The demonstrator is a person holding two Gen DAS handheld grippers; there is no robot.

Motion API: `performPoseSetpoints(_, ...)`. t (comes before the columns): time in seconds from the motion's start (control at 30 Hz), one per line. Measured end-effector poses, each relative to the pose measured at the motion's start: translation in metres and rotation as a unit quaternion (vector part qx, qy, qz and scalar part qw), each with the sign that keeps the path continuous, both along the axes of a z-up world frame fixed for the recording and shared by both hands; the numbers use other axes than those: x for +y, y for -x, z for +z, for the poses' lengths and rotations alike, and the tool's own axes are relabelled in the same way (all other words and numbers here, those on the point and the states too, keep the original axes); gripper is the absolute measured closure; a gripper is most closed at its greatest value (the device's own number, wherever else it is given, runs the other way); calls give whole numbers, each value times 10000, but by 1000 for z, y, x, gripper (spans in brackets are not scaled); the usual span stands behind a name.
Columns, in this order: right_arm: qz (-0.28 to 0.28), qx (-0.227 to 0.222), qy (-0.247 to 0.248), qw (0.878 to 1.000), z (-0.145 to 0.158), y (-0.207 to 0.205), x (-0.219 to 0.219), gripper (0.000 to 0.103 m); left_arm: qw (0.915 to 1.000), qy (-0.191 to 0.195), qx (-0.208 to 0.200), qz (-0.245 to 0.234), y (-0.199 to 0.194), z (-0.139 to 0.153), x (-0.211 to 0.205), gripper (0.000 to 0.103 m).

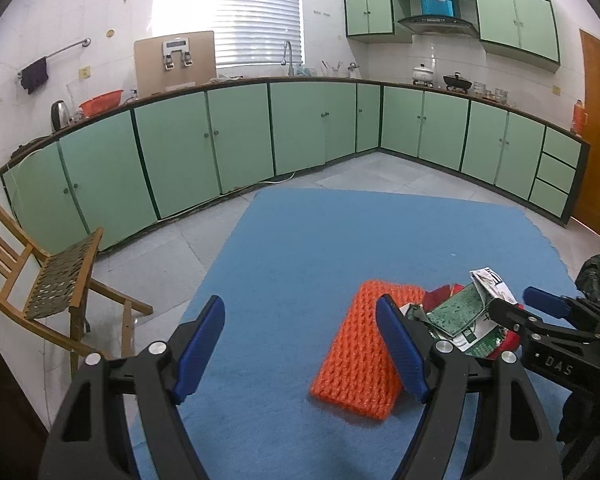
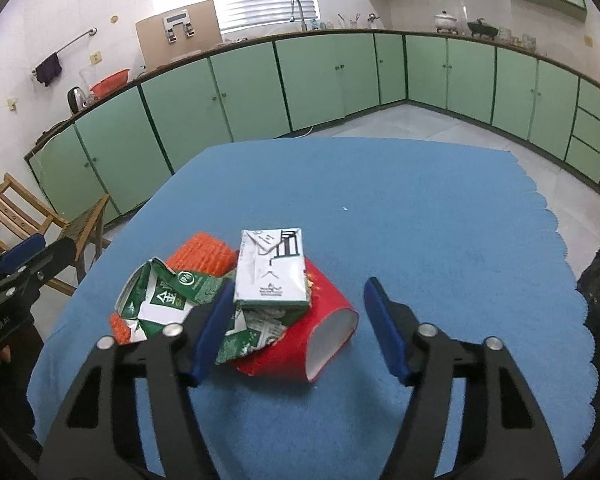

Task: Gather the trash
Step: 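Grasp the white milk carton with green wrapper using the right gripper, then grasp the red printed bag with the left gripper while the right gripper holds the carton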

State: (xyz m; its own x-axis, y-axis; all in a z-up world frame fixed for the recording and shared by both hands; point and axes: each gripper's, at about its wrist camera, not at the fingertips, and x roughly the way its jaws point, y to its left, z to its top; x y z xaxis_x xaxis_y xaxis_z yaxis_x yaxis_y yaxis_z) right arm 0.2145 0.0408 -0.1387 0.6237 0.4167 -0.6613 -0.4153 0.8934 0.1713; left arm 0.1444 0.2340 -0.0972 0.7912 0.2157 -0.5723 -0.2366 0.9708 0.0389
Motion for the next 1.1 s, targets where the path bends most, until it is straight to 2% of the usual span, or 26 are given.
performPoseSetpoints(0.1, 111, -11, -46, 9999, 3, -1, 1, 60, 10000, 4, -2, -6, -1, 1, 0, 27)
performPoseSetpoints(0.13, 158, 0, -75, 9998, 4, -1, 1, 69, 10000, 10, 2, -8, -1, 1, 0, 27)
performPoseSetpoints(0.3, 190, -2, -119, 9997, 9, 2, -4, 69, 10000, 12, -16, -28, 0, 2, -3, 27)
performPoseSetpoints(0.7, 1, -144, -309, 9994, 26, 35, -58, 69, 9998, 75, -61, -178, 3, 5, -20, 27)
performPoseSetpoints(1.1, -558, -41, -111, 9984, 14, 54, -124, 69, 9985, 224, 71, -489, -2, -7, -62, 27)
